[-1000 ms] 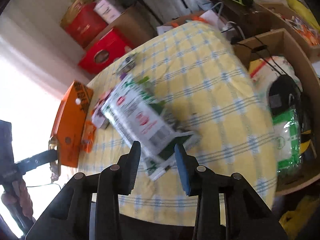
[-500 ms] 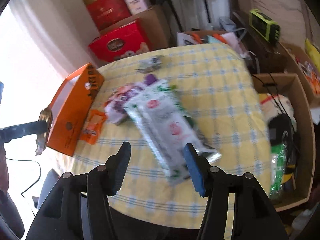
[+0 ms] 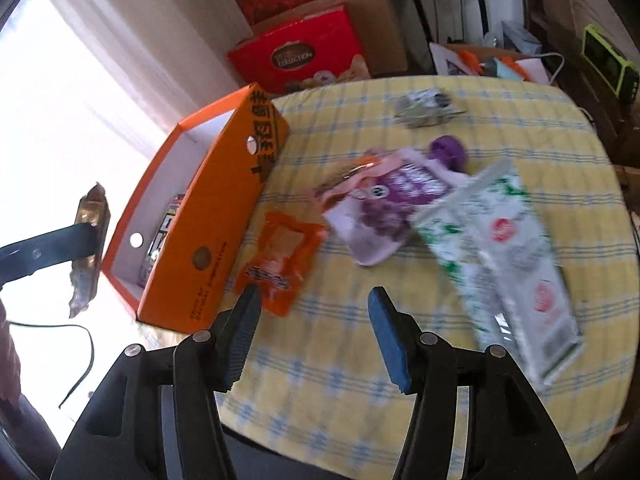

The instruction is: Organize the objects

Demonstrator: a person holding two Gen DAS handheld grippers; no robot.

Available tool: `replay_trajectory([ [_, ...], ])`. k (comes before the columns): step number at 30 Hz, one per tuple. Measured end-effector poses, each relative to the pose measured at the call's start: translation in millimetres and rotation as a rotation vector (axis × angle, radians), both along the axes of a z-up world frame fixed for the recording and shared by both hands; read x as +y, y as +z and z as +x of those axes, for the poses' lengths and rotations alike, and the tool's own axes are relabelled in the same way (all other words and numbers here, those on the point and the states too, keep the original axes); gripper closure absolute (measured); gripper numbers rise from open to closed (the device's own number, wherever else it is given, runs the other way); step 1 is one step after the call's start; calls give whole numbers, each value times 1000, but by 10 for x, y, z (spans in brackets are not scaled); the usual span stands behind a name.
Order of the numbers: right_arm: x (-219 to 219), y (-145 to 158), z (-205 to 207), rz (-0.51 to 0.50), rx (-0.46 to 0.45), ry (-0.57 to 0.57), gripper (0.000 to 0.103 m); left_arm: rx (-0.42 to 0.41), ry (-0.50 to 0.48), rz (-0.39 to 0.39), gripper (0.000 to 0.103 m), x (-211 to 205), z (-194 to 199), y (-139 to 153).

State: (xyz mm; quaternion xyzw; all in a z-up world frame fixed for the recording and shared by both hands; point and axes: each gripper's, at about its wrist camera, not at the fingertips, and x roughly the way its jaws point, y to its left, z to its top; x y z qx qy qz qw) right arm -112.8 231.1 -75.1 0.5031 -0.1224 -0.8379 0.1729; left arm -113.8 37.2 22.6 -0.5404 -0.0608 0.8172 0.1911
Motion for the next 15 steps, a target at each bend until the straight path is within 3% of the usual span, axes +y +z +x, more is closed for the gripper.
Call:
replay_trajectory([
  [4,-228,-103,-99,-8,-31,-10,41,-8,22,4,83,-127,-28,-45],
  [15,-574,-246,-171,103,-5,-19,35,-25,44,35,83,-322,-49,-138],
])
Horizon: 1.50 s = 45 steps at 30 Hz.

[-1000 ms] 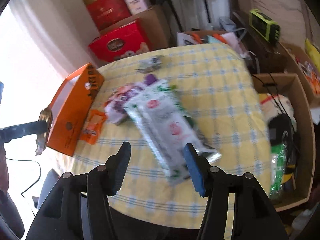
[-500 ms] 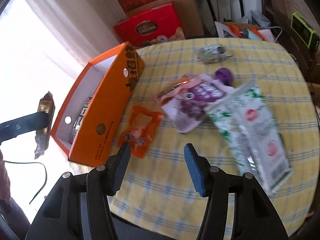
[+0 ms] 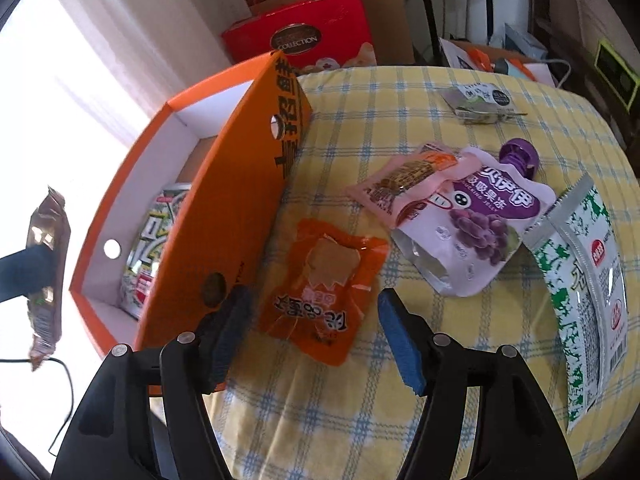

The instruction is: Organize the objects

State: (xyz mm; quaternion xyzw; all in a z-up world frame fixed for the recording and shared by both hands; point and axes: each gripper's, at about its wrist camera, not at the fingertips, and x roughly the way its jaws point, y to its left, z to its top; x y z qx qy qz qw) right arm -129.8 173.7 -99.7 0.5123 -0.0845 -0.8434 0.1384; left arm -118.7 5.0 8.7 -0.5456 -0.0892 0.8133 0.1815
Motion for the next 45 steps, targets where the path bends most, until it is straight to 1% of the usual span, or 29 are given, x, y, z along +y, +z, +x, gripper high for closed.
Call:
replay_trajectory([
  [2,-8,-50,-4,-15,-8,1,33,-4,3,7,83,-22,-6,-21],
  [3,-4,-49,6,-18,4,0,34,-6,5,9,83,-33,-14,-32],
  [5,22,-56,0,-49,-3,-8,35,-13,7,15,83,-52,-29,-61],
  [7,113,-70,-12,-142,-21,-16,43,-23,7,23,83,-61,-42,-94],
  [9,201,-115,-38,-230,-46,-26,46,-29,5,25,83,-56,-45,-117],
  [12,318,-179,-68,-333,-69,-47,51,-32,3,26,83,-53,-43,-137],
  [13,371,-207,-81,-380,-78,-55,51,-34,2,27,83,-49,-46,-144],
  [15,424,-234,-96,-442,-86,-57,52,-38,2,29,83,-40,-46,-153],
  [19,488,-257,-132,-529,-82,-54,52,-51,-3,37,83,-27,-58,-194],
  [21,512,-295,-149,-578,-97,-59,52,-56,-4,35,83,-22,-63,-214],
  [25,537,-379,-177,-730,-136,-50,58,-64,-7,34,83,-8,-74,-245],
  [27,482,-389,-193,-691,-139,-43,58,-67,-7,36,83,-5,-78,-250],
  [28,467,-397,-205,-682,-141,-41,62,-66,-7,36,83,-4,-78,-249],
  [29,459,-412,-215,-680,-146,-44,66,-68,-7,37,83,-4,-80,-255],
  [30,461,-415,-216,-677,-153,-48,78,-69,-6,38,83,-7,-81,-259],
  [31,455,-435,-232,-672,-158,-56,87,-71,-5,40,83,-14,-86,-264],
  [33,476,-431,-211,-660,-156,-63,91,-72,-3,41,83,-27,-87,-270],
  [38,535,-424,-208,-655,-150,-74,94,-70,3,47,83,-73,-93,-249],
  [45,741,-252,-153,-678,-121,-98,94,-59,11,47,83,-126,-151,-169],
])
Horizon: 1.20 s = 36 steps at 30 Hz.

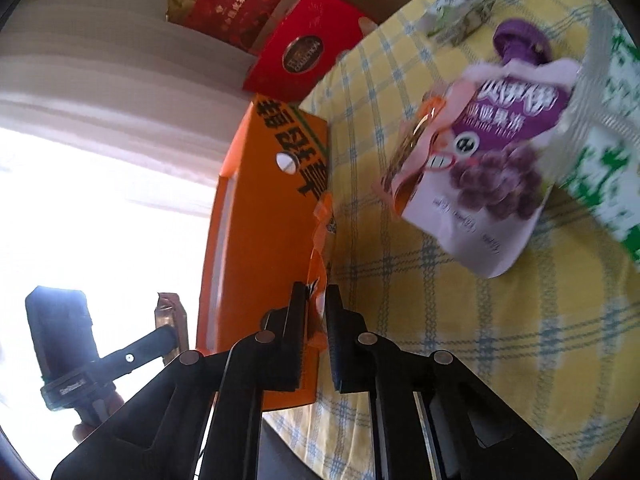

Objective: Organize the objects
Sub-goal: 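Hold the gold bar over the box while the right gripper grasps the orange packet, then drop the orange snack packet into the box from the right gripper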

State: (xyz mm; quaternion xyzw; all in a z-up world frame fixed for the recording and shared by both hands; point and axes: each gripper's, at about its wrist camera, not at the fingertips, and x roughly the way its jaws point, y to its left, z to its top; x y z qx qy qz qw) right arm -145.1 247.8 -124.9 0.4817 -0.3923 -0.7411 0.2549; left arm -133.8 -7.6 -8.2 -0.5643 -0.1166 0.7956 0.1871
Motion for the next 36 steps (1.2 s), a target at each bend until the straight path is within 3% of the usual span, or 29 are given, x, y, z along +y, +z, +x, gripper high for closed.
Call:
replay_trajectory([
  [9,132,247,-121,-66,16,-29,94,-9,11,-1,83,-103,-145,74],
  [18,51,593,-177,-62,67,-1,94,0,43,-66,83,-146,-425,93],
  [29,-169,805,-620,-92,93,33,94,-47,76,-80,83,-134,-800,-175],
  [36,-472,750,-939,-26,71,63,94,-82,93,-124,83,-75,-1047,-389],
])
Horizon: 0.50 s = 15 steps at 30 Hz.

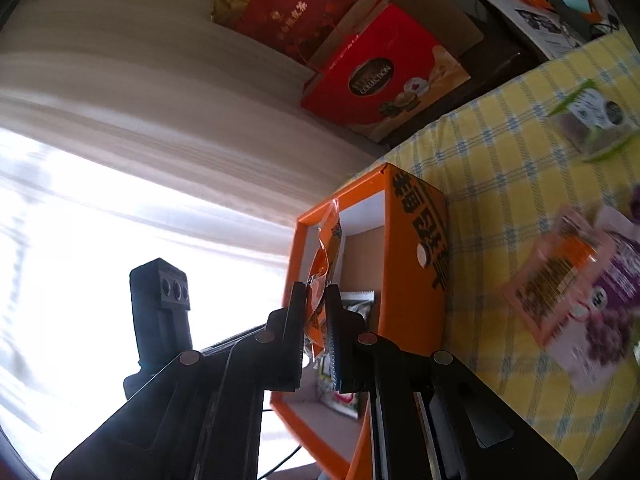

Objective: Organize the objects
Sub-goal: 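Drop the orange snack packet into the box from the right gripper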

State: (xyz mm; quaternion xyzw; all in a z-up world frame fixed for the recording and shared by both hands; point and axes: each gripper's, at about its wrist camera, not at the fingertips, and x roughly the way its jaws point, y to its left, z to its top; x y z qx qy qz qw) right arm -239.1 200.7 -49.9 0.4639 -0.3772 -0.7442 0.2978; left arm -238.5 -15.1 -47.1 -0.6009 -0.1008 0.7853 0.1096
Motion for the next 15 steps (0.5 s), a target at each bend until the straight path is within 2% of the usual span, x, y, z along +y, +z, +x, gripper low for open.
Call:
replay_trajectory([
  [3,-140,-10,-115,39,3,10,94,-13,3,-9,83,23,-88,-78],
  [10,-477,-89,-313,228,-4,43,94,-64,12,19,83,71,-195,-304],
  [15,-549,-180,-370,322,-27,46,92,-81,17,22,83,73,-213,-390],
])
